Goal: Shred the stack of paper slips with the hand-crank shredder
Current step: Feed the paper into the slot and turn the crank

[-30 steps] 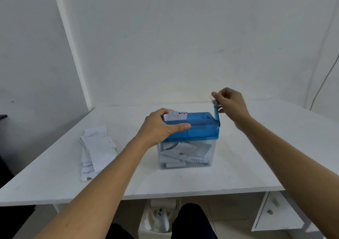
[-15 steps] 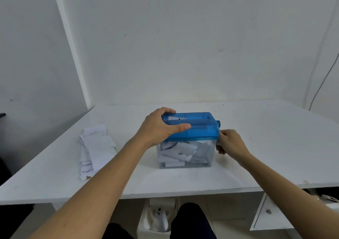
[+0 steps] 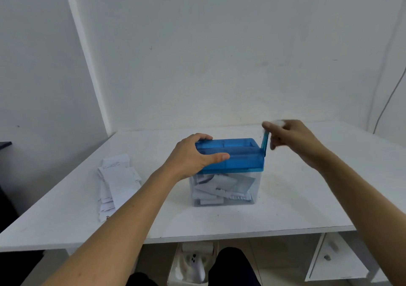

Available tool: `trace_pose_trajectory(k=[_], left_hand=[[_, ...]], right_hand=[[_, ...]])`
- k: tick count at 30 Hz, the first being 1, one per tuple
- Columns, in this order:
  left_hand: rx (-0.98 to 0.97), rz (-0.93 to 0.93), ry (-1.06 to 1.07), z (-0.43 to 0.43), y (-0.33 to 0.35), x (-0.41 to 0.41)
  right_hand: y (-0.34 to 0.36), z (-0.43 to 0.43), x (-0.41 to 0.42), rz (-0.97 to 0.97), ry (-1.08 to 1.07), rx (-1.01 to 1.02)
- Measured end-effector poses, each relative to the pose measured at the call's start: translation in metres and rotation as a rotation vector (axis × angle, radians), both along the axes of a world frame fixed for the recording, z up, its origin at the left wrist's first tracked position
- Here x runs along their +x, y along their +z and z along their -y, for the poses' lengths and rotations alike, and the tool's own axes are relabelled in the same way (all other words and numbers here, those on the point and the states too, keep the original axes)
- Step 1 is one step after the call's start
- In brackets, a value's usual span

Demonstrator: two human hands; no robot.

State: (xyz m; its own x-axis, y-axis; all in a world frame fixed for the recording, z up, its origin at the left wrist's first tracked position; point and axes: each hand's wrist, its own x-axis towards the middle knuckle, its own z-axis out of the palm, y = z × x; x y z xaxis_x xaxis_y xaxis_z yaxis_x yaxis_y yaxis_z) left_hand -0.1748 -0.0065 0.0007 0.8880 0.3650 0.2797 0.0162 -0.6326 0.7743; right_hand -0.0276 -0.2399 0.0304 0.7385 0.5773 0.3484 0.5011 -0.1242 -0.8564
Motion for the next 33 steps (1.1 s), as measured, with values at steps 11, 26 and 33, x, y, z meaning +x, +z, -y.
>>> trace_pose_trajectory(k=[11,26,33], left_hand=[[0.01,0.008,0.023,0.003,-0.002,-0.003],[-0.014,0.036,0.053,0.009,-0.003,0.0],[-0.236,-0.028,-0.013,0.01,0.004,0.01]], right_hand=[[-0.084,-0.056,0.034,-0.5,-0.074,-0.085],[-0.005,-0.062,0.021,-0.101,-0.101,-0.202],[0.011,-0.083,0.0,0.249,-0.058,-0.503]])
